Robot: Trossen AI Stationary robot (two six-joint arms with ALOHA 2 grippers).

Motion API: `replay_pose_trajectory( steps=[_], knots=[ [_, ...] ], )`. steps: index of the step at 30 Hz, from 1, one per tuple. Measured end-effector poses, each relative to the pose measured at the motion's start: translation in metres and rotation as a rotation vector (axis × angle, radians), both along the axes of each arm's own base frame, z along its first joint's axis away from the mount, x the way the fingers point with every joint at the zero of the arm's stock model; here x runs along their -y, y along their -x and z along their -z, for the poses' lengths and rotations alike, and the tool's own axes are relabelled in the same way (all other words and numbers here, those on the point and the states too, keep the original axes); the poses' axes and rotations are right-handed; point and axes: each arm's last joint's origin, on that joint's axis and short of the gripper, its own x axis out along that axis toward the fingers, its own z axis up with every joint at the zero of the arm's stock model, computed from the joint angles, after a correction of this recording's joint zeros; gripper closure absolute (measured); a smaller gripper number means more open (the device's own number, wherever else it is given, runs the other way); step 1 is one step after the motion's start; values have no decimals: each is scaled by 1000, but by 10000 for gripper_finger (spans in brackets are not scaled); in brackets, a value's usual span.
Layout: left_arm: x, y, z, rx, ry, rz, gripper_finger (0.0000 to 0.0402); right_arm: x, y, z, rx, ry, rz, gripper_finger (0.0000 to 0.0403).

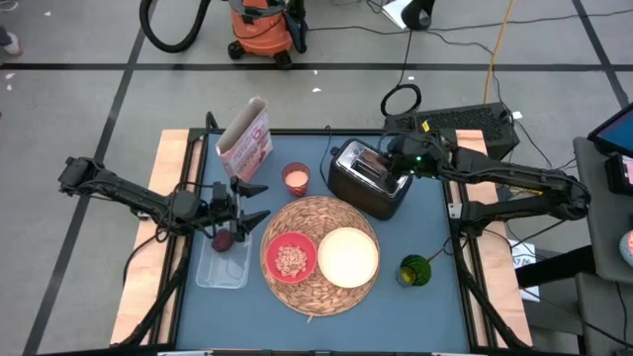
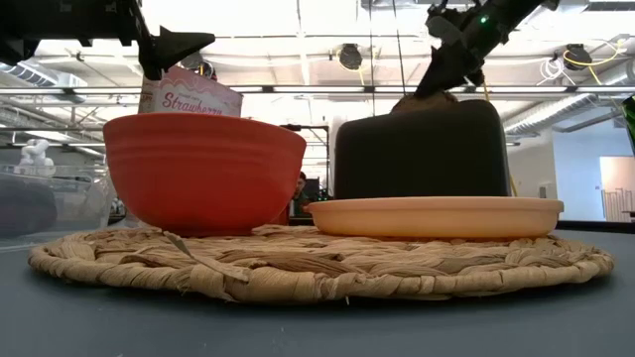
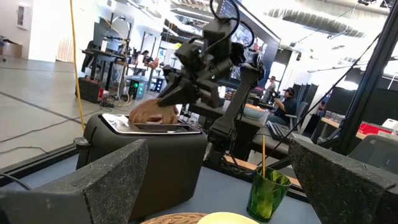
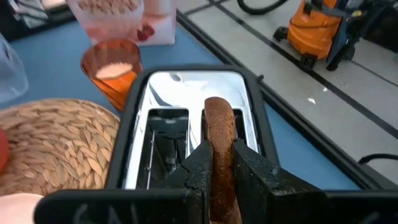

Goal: Arrange a breakfast setting
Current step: Put the bagel from the toaster to the white plate

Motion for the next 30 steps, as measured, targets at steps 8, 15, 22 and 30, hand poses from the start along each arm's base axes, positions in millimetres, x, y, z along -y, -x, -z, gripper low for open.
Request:
replay_pose_trajectory(
  steps=[8,15,22,30],
  knots=[
    [0,0,0,0,0,0,9,-7,21,-20,113,33,-2,358],
    [0,0,0,0,0,0,9,-12,35,-40,258,74,-12,358],
    [0,0,0,0,0,0,9,-18,37,-49,378,-6,-154,358],
    [0,0,0,0,0,0,9,-25,20,-43,422,-250,-294,358]
  ],
)
